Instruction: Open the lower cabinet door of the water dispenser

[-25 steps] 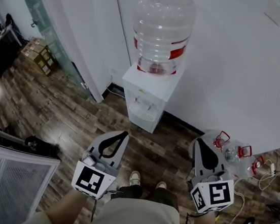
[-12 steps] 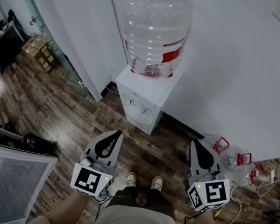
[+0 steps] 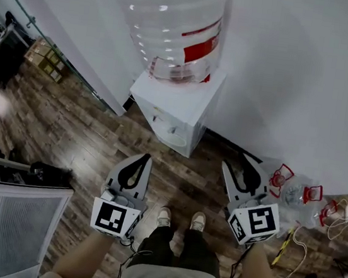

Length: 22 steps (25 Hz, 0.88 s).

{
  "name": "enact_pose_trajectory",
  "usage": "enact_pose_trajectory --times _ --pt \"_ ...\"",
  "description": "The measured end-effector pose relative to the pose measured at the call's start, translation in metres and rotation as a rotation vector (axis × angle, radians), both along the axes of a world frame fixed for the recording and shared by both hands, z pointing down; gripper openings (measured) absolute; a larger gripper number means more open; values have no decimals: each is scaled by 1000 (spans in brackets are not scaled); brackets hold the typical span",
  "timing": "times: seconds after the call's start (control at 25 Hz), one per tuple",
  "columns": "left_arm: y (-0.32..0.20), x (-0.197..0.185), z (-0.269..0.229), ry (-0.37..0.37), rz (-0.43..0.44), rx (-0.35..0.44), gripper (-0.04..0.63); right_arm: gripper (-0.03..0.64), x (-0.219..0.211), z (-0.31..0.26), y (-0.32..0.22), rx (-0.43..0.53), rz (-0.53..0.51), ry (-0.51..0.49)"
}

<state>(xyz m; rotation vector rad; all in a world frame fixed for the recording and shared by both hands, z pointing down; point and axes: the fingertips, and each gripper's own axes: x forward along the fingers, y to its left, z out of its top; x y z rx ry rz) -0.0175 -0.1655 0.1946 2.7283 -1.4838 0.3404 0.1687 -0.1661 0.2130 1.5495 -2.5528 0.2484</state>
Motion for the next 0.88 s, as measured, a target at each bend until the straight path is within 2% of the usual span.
enact_pose_trajectory --times 0.08,0.16,0.4,0.56,0.72,0.88 --pt "-8 6 15 -11 -4 11 6 176 4 22 -11 0 -15 -13" --pt "-15 11 33 -17 -6 9 6 163 7 47 -20 -2 -19 -34" --pt "-32 20 92 5 27 -1 6 207 1 130 -42 -57 -61 -38" --pt "-50 20 131 -1 14 -12 6 231 -2 185 -64 -77 -76 -32" --pt "-69 17 172 -16 9 -21 5 230 -8 244 -85 -111 -66 -75" --pt "-79 14 223 5 1 -13 6 233 -16 316 -90 -138 -80 -37"
